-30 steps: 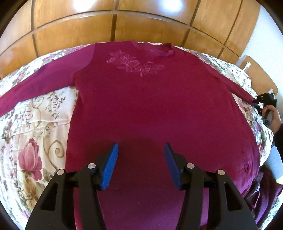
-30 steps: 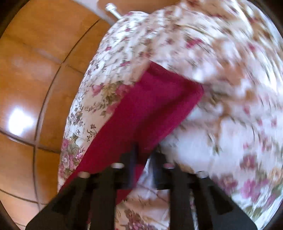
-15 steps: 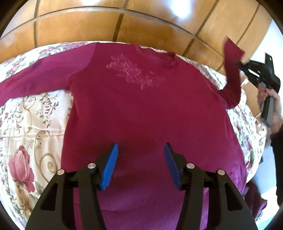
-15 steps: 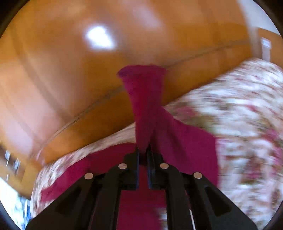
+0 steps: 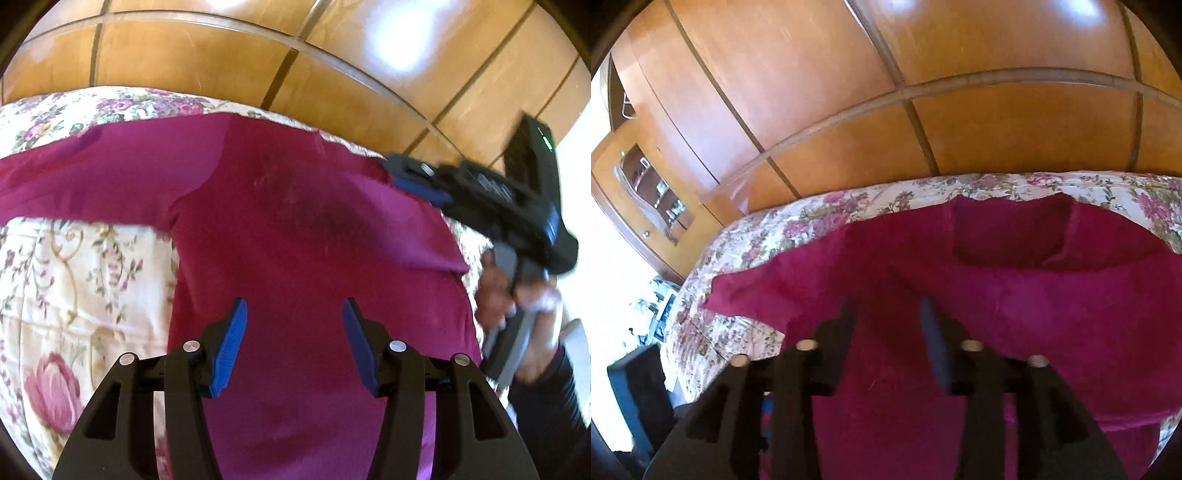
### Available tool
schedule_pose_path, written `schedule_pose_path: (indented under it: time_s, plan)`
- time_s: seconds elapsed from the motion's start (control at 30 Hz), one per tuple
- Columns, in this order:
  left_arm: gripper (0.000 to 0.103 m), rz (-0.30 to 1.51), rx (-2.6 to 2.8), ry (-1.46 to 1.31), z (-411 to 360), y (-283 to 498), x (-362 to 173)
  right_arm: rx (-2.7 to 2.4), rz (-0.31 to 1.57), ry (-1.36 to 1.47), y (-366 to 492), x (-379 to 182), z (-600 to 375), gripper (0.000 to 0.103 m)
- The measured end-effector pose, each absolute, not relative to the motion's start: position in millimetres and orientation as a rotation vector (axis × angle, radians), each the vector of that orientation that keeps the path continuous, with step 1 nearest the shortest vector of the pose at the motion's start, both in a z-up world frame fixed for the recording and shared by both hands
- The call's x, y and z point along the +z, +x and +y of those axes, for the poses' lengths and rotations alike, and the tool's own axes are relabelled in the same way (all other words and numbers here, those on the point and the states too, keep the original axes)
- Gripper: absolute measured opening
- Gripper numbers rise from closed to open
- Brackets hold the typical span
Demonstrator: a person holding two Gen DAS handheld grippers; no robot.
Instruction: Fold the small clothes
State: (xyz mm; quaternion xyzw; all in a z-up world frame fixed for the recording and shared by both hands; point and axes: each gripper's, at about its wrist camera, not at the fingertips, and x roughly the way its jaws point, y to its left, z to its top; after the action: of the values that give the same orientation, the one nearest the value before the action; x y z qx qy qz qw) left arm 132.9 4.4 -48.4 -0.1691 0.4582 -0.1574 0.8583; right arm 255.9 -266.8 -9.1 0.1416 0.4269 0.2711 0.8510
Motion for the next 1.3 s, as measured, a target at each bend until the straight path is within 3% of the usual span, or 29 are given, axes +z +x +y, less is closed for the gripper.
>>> schedule_pose_path:
  time_s: [0.47,0.5,0.53,0.6,0.87,1.0,1.13,1.23,1.3]
  plan:
    - [0.053,1.031,-0.295,-0.42,-1.6,233.0,-71.7,0.186,0.904,0.493,156.1,-37.4,-456.9,0.045]
    - [0.047,1.035,-0.297,-0.416,-6.7,240.2,-73.0,0.166,0.901,0.51,154.4,-38.8,-465.6,0.045]
    - [0.029,1.037,-0.3,-0.406,-10.3,246.1,-74.2,0.159,0.895,0.519,155.5,-38.6,-468.9,0.044]
    - [0.006,1.048,-0.291,-0.36,-20.9,254.8,-73.0,0.161,0.876,0.52,162.3,-34.8,-466.8,0.044]
    - [0.005,0.861,-0.249,-0.366,-8.1,260.6,-20.7,0.17,0.87,0.344,223.9,-35.8,-411.5,0.044]
    - [0.005,0.955,-0.164,-0.203,-19.3,264.6,-53.2,0.075,0.985,0.247,248.0,-77.0,-394.1,0.043]
    - [0.009,0.979,-0.119,-0.108,-19.9,265.1,-88.4,0.027,0.917,0.209,238.5,-94.7,-384.8,0.045]
    - [0.01,0.959,-0.1,-0.058,-27.2,263.4,-85.6,-0.006,0.901,0.141,237.5,-96.5,-374.9,0.046]
    - [0.017,0.969,-0.11,-0.101,-21.5,259.8,-81.5,-0.011,0.898,0.13,237.7,-97.0,-373.4,0.047]
